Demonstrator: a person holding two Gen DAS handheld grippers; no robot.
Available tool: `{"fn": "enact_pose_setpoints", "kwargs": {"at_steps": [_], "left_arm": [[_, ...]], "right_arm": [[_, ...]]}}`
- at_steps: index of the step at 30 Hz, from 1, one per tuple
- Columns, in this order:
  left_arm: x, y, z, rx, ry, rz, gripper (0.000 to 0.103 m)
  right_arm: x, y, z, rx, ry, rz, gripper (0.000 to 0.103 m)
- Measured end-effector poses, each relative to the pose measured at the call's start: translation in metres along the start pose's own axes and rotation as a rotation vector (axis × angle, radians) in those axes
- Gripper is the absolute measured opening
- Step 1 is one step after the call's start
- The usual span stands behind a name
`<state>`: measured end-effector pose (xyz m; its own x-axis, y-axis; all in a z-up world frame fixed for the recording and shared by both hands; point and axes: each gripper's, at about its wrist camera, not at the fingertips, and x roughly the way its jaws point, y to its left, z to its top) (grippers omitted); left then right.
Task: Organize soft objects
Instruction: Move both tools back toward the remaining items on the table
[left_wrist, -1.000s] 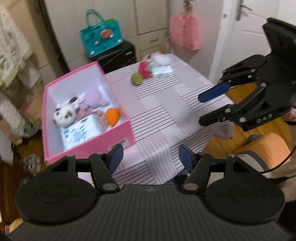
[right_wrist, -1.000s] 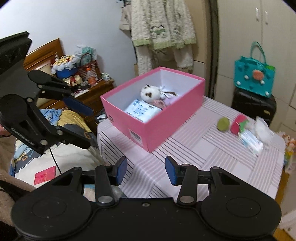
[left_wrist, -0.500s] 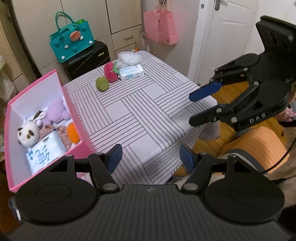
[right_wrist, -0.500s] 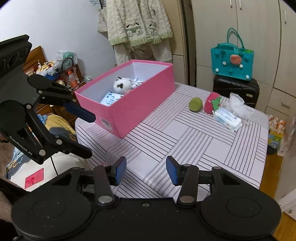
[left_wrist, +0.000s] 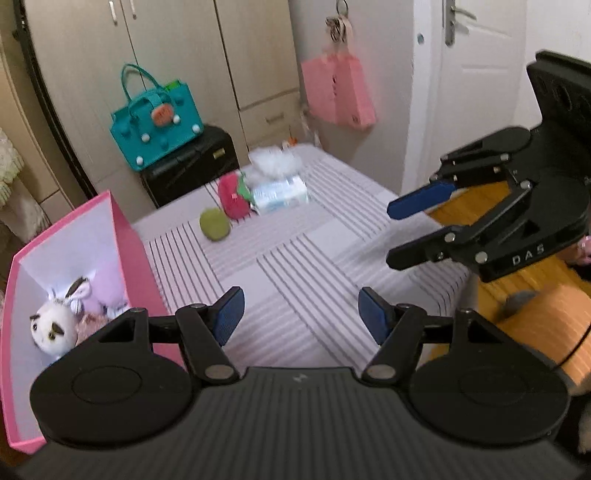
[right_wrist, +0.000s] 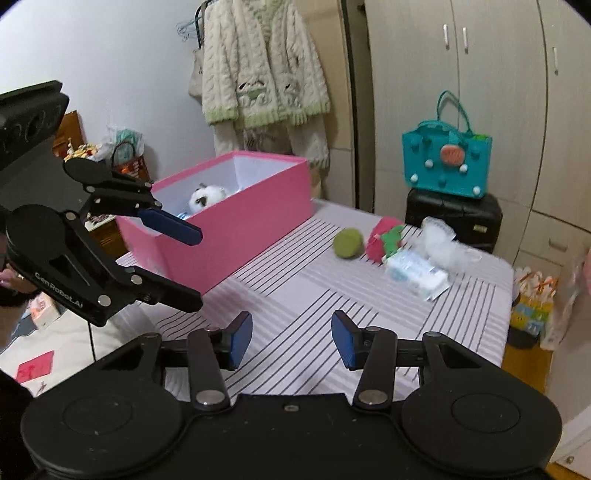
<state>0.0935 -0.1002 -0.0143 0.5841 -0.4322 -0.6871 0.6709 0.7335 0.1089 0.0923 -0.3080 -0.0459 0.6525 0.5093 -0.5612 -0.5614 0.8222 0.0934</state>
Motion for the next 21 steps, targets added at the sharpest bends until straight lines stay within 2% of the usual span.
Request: {"fn": "enact_pose_setpoints", "kwargs": {"at_steps": [5, 11, 14, 19, 21], "left_arm": [[0.020, 0.006, 0.009, -0.046, -0.090, 0.033, 0.067], [0.059, 0.016, 0.022, -0.084, -0.155, 0.144, 0.067], [0.079, 0.022, 0.029, -0.114, -0.155, 0.183, 0.067], [0.115, 0.036, 0.039, -0.216, -0.125, 0.177, 0.064], [0.128, 0.041, 0.041, -0.252, -0.119, 0.193, 0.062]], "right_arm": [[0.015, -0.021, 0.002, -0.023, -0.047, -0.040, 0.053], [0.039, -0.053, 0.006, -0.010, -0.098, -0.072, 0.058], [0.053, -0.069, 0.010, -0.016, -0.122, -0.096, 0.061], [0.076, -0.094, 0.023, 0.005, -0.149, -0.126, 0.074], [0.086, -0.105, 0.029, 0.017, -0.158, -0.146, 0.075]]}}
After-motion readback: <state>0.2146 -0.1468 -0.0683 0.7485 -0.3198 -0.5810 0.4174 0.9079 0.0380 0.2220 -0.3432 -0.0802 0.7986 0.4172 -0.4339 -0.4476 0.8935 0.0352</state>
